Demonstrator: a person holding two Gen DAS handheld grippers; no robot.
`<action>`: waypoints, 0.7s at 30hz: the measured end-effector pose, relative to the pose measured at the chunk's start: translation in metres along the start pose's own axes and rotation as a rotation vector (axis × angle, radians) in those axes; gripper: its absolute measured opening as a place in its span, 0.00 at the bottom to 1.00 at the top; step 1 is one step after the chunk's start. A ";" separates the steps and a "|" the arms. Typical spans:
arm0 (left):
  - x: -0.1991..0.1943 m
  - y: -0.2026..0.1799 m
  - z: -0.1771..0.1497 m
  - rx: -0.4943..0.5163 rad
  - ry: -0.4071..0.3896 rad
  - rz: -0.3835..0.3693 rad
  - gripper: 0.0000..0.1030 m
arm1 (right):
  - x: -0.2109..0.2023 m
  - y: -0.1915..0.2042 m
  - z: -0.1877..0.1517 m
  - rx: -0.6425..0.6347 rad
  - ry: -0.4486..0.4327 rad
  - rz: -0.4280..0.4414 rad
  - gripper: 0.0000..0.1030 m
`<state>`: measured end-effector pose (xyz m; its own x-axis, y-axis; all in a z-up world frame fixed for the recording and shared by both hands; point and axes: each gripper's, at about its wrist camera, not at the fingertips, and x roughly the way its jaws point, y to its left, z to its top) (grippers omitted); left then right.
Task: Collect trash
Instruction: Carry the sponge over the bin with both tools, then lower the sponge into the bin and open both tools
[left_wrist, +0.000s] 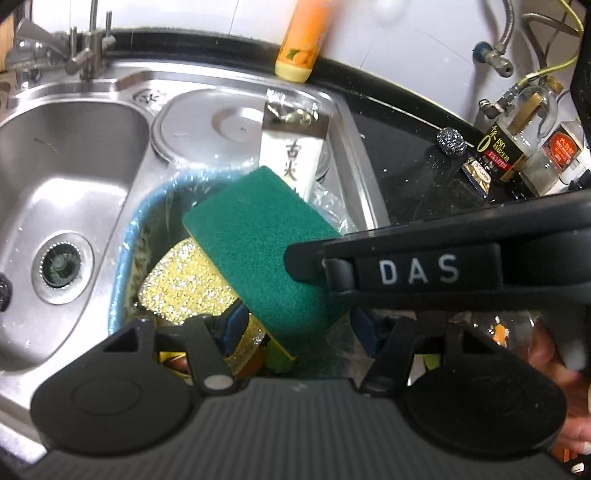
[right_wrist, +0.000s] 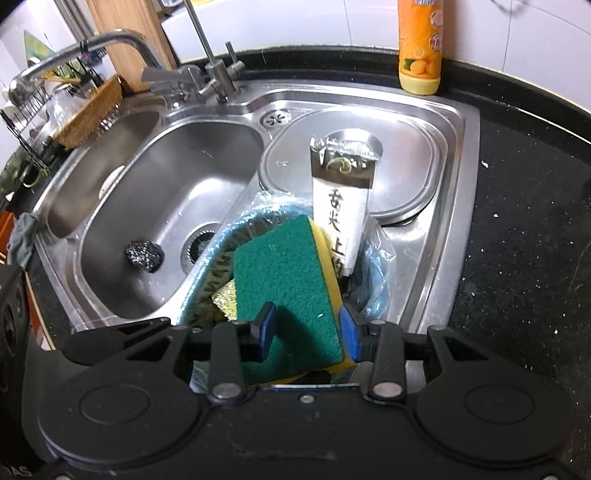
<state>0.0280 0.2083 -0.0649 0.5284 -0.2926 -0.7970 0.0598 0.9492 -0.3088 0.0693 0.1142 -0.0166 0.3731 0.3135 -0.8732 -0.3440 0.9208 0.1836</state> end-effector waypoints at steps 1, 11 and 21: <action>0.003 0.001 0.001 -0.002 0.005 -0.002 0.58 | 0.002 0.000 0.001 -0.001 0.003 -0.003 0.38; 0.038 0.008 0.012 0.004 0.039 0.012 0.58 | 0.016 -0.009 0.013 0.005 0.020 -0.007 0.38; 0.052 0.013 0.026 0.039 0.057 0.047 0.58 | 0.025 -0.012 0.024 0.013 0.031 0.012 0.38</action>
<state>0.0777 0.2088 -0.0969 0.4825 -0.2522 -0.8388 0.0694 0.9657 -0.2504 0.1035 0.1163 -0.0299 0.3415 0.3176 -0.8846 -0.3370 0.9200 0.2002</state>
